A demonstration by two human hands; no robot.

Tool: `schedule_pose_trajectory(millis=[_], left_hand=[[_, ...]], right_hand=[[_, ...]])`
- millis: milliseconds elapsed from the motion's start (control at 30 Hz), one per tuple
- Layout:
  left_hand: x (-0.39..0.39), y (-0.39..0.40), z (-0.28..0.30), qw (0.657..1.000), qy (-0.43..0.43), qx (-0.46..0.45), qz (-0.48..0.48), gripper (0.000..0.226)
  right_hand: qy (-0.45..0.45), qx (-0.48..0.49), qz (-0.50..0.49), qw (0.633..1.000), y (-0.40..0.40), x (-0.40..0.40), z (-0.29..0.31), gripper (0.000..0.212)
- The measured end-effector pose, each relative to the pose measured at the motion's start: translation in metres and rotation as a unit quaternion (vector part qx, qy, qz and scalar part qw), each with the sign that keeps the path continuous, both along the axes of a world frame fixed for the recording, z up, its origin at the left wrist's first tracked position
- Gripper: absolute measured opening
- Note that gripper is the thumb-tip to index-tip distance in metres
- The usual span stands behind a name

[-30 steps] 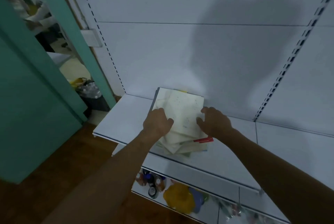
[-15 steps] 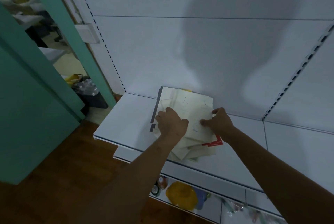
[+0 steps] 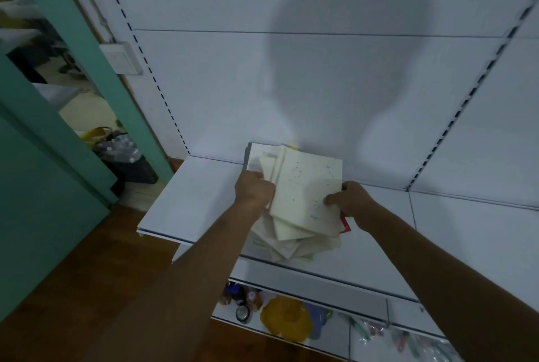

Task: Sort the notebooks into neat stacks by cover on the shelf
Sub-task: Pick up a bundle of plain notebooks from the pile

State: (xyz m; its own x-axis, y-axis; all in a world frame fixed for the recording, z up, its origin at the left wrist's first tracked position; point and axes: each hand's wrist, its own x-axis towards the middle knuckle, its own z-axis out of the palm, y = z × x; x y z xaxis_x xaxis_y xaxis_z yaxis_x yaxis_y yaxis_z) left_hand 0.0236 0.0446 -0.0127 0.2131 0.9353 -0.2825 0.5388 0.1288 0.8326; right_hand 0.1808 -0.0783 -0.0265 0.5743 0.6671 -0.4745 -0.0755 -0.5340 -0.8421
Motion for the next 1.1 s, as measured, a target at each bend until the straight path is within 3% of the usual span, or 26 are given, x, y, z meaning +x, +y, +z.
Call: schedule_pose_trajectory(millis=[333,533,833,1100], left_hand=[[-0.004,0.003,0.0,0.999,-0.051,-0.014,0.01,0.048],[-0.01,0.013,0.001,0.999,-0.032,0.014,0.025,0.041],[-0.005,0.009,0.004,0.988,-0.123,-0.084,0.034,0.019],[-0.008,-0.003,0.005,0.968,-0.204,-0.146,0.023,0.021]], right_hand=[[0.045,0.05,-0.075,0.995,0.003,-0.003,-0.003,0.034],[0.05,0.05,-0.098,0.993,0.003,0.006,0.007,0.01],[0.07,0.071,-0.062,0.993,-0.006,0.005,-0.001,0.038],[0.06,0.079,-0.05,0.994,-0.003,-0.01,0.002,0.04]])
